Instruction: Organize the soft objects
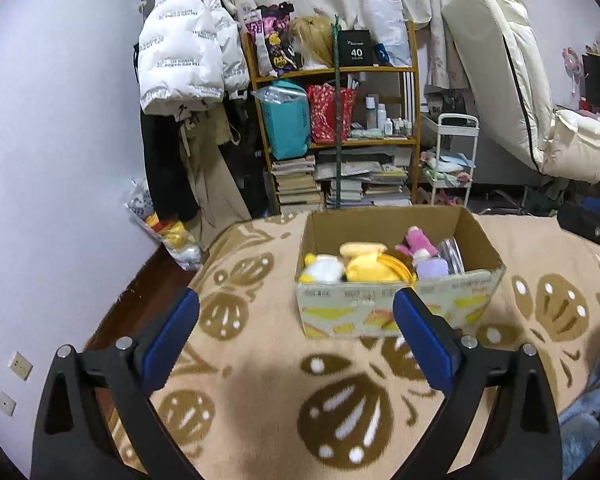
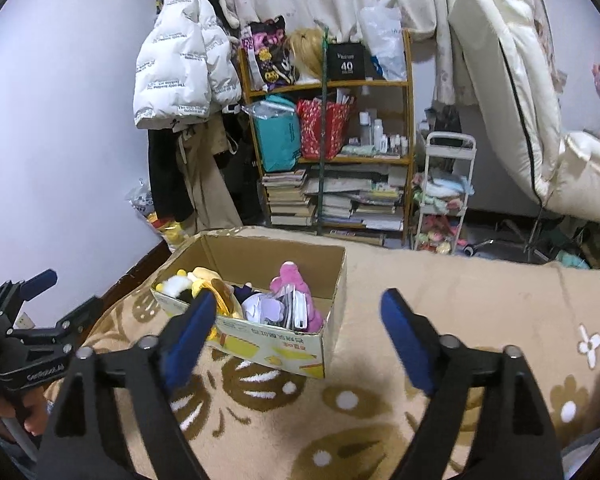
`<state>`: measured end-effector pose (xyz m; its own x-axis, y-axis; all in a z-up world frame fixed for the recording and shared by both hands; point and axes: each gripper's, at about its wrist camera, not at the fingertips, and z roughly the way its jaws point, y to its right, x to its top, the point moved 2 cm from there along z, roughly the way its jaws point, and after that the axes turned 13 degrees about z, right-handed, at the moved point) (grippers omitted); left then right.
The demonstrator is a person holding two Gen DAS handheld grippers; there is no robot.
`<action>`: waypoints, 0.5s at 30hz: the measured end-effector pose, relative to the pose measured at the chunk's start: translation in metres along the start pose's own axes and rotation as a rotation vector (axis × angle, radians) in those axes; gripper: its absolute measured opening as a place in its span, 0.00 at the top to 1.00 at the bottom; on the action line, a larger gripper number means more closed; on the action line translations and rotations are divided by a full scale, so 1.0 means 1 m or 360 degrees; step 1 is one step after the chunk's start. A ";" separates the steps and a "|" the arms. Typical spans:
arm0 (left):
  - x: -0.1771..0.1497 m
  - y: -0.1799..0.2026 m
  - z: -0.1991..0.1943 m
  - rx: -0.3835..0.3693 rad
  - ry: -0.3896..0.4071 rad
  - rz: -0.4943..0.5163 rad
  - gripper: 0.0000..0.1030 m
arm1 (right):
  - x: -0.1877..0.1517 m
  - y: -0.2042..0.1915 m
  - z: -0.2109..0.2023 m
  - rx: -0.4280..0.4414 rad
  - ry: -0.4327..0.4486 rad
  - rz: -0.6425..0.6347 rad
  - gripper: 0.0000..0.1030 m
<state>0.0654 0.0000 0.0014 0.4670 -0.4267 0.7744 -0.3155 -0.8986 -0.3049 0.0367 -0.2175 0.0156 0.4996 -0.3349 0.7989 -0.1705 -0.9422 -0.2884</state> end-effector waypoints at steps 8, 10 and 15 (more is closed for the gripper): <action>-0.013 -0.003 -0.031 0.0070 0.0032 0.0011 0.06 | -0.010 0.003 -0.029 -0.0025 0.0053 0.0008 0.00; -0.014 -0.002 -0.037 0.0085 0.0049 0.0017 0.05 | -0.012 0.005 -0.034 -0.0032 0.0053 0.0019 0.00; -0.018 -0.002 -0.049 0.0145 0.0128 -0.0004 0.02 | -0.018 0.008 -0.043 -0.0043 0.0075 0.0032 0.00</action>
<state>0.0172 0.0146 0.0156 0.3989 -0.4182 0.8161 -0.2361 -0.9068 -0.3493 -0.0099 -0.2198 0.0214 0.4557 -0.3532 0.8171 -0.2034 -0.9349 -0.2907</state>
